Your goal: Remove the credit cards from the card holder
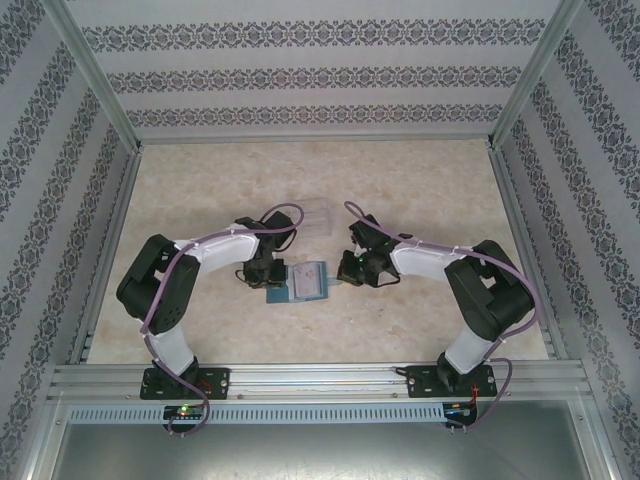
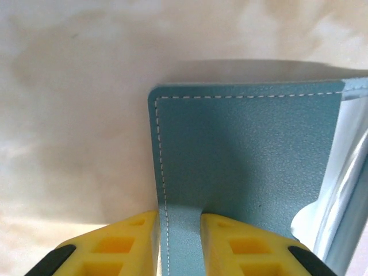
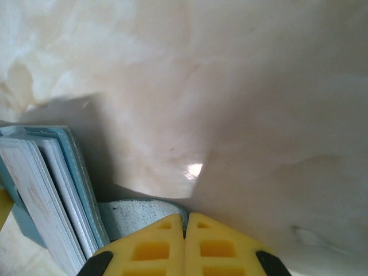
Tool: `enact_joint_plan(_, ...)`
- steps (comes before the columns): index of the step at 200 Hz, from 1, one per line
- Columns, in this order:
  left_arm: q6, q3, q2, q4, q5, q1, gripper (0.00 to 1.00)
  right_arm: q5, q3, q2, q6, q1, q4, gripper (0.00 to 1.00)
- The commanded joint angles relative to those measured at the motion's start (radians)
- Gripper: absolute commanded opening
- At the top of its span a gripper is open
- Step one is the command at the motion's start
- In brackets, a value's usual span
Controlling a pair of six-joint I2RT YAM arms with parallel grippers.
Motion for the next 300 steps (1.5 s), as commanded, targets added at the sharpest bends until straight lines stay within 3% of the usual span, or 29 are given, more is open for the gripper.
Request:
enact_joint_plan(1, 0.02, 0.011, 0.038, 0.1, 0.068, 0.011, 0.25, 0.074, -0.015, -0.048, -0.053, -0.018, -0.081, 0.0)
enact_joint_plan(58, 0.008, 0.003, 0.036, 0.13, 0.109, 0.011, 0.25, 0.086, -0.029, -0.081, -0.073, -0.029, -0.103, 0.0)
enact_joint_plan(116, 0.011, 0.079, -0.006, 0.049, 0.086, 0.011, 0.27, 0.134, 0.031, -0.121, -0.107, -0.031, -0.188, 0.25)
enact_joint_plan(144, 0.016, 0.112, -0.026, 0.022, 0.09, 0.011, 0.27, 0.154, 0.068, -0.155, -0.122, -0.029, -0.232, 0.3)
enact_joint_plan(206, 0.029, 0.181, -0.015, -0.012, 0.122, 0.011, 0.28, 0.157, 0.176, -0.17, -0.128, 0.02, -0.283, 0.33)
enact_joint_plan(253, 0.058, 0.208, 0.033, -0.042, 0.099, 0.011, 0.32, 0.018, 0.161, -0.086, -0.061, 0.049, -0.148, 0.29)
enact_joint_plan(300, 0.061, 0.163, 0.042, -0.032, 0.106, 0.01, 0.18, 0.005, 0.125, -0.007, -0.023, 0.061, -0.095, 0.26)
